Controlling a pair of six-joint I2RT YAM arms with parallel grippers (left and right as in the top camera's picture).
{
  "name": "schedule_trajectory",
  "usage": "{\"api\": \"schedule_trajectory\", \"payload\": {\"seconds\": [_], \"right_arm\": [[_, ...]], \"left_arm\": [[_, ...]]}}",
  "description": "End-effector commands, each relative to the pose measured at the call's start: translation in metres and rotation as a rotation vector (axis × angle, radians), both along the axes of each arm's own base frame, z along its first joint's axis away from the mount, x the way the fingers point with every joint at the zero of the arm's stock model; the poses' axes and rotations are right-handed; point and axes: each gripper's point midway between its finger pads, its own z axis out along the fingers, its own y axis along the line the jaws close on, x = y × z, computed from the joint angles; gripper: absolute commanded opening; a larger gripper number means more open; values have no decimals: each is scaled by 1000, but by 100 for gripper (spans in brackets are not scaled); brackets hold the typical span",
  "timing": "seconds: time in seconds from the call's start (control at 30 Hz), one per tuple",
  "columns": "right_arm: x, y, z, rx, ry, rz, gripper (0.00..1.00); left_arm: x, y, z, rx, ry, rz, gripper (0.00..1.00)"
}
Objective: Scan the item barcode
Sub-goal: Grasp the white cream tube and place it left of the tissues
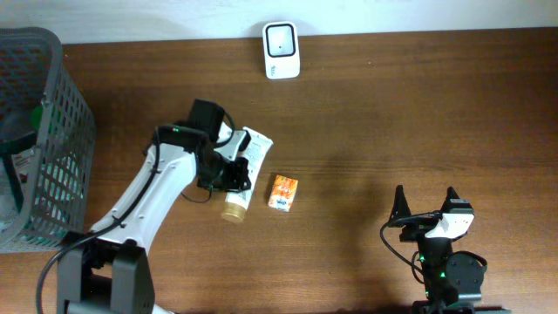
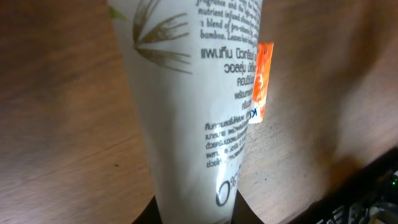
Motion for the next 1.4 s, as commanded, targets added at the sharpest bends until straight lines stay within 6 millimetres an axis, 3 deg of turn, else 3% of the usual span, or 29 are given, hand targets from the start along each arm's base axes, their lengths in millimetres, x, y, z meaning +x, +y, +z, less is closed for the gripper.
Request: {"api": "schedule_trajectory", "payload": {"seconds": [0.0, 0.23, 0.37, 0.5, 0.53, 0.57, 0.6, 0.73, 0.8, 0.83, 0.93, 1.0, 1.03, 1.07, 1.13, 1.17, 1.2, 1.27, 1.3, 1.37], "right_arm": [[0, 2, -3, 7, 5, 7, 98], [0, 2, -3, 7, 4, 7, 98], [0, 2, -3, 7, 5, 7, 98], [0, 2, -3, 7, 5, 7, 98], [0, 2, -3, 7, 5, 7, 98], [0, 2, -3, 7, 4, 7, 98], [0, 2, -3, 7, 4, 7, 98], [0, 2, -3, 7, 5, 7, 98], [0, 2, -3, 7, 4, 7, 98], [0, 2, -3, 7, 4, 7, 98], [0, 2, -3, 7, 4, 7, 98], [0, 2, -3, 7, 5, 7, 98], [0, 2, -3, 7, 5, 7, 98], [0, 2, -3, 7, 4, 7, 98], [0, 2, -3, 7, 4, 7, 98], [0, 2, -3, 7, 5, 7, 98], [0, 2, -3, 7, 4, 7, 98], [0, 2, -3, 7, 4, 7, 98], [0, 2, -3, 7, 5, 7, 98], [0, 2, -3, 7, 5, 7, 98]], "left_arm": [[-6, -18, 4, -97, 10, 12, 17], [-12, -24, -11, -120, 68, 45, 18], [0, -22, -16, -104, 16, 49, 19], [10, -28, -36, -105, -15, 44, 19], [9, -30, -38, -104, -14, 37, 27], [8, -33, -39, -104, -12, 29, 47], [7, -36, -39, -104, -13, 20, 54], [16, -35, -31, -111, -50, 5, 59], [38, -25, 0, -118, -113, 8, 59], [52, -15, 29, -118, -169, 9, 59], [93, 41, 124, -8, -382, 96, 61], [110, 100, 201, 85, -539, 241, 64], [113, 122, 224, 108, -591, 296, 64], [116, 165, 261, 146, -679, 401, 65], [115, 220, 287, 187, -752, 534, 67], [112, 245, 290, 205, -763, 595, 70], [107, 288, 291, 248, -769, 693, 82], [102, 329, 287, 286, -767, 778, 92], [98, 359, 278, 311, -751, 836, 95], [96, 392, 253, 350, -690, 854, 96]]}}
